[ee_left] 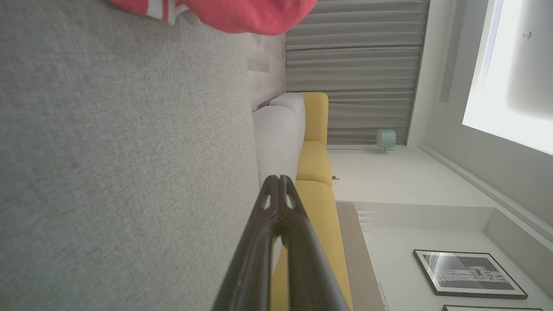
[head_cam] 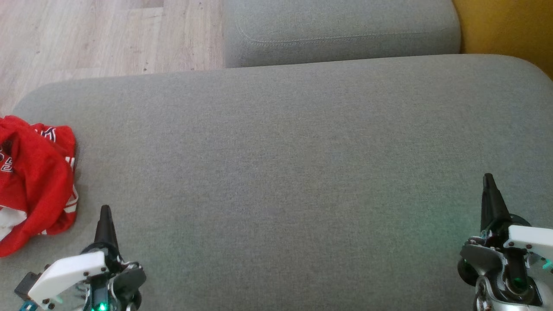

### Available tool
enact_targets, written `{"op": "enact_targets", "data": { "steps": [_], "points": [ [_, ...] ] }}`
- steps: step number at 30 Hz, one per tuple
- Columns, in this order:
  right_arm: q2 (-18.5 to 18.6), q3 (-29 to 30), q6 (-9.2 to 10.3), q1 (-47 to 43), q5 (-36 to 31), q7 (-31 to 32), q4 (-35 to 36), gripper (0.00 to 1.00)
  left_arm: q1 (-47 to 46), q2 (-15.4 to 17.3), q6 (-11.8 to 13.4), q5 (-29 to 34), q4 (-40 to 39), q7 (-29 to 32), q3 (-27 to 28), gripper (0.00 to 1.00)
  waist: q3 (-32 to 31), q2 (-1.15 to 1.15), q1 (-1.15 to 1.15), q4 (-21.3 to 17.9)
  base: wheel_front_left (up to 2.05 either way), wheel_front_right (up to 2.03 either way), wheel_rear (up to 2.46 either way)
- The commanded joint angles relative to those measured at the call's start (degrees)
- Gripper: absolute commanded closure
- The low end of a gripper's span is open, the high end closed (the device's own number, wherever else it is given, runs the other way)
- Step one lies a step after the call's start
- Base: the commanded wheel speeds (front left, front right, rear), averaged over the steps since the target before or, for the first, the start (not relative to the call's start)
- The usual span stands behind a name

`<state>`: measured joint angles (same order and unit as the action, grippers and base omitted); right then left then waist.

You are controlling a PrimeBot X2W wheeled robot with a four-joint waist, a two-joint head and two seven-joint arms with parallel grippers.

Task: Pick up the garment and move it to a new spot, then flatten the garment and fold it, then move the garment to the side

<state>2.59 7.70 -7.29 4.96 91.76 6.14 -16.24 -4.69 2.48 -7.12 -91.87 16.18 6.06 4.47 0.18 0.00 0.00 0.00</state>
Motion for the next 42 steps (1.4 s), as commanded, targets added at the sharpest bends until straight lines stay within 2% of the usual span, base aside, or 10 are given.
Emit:
{"op": "enact_targets", "data": {
  "steps": [1, 37, 38, 42],
  "points": [
    [0.29, -1.20, -0.20, 1.22, 0.42, 0.33, 2.22, 1.00, -1.50, 0.40, -0.36, -0.31, -2.15, 0.41, 2.03, 1.00, 0.00, 0.00, 0.00, 0.00, 0.00, 0.00, 0.00],
    [0.29, -1.20, -0.20, 1.22, 0.42, 0.33, 2.22, 1.00, -1.50, 0.40, -0.36, -0.31, -2.15, 0.41, 2.03, 1.00, 0.00, 0.00, 0.00, 0.00, 0.00, 0.00, 0.00],
    [0.00, -0.01, 0.00, 0.00, 0.00, 0.00, -0.04, 0.00, 0.00, 0.00, 0.00, 0.00, 0.01, 0.00, 0.00, 0.00, 0.00, 0.00, 0.00, 0.00, 0.00, 0.00, 0.00],
    [-0.11, -0.22, 0.00, -0.06, -0.18, -0.11, -2.04, 0.00, 0.41, 0.00, 0.07, 0.26, 1.95, -0.45, -0.19, 0.00, 0.04, 0.00, 0.00, -0.01, 0.00, 0.00, 0.00]
  ]
}}
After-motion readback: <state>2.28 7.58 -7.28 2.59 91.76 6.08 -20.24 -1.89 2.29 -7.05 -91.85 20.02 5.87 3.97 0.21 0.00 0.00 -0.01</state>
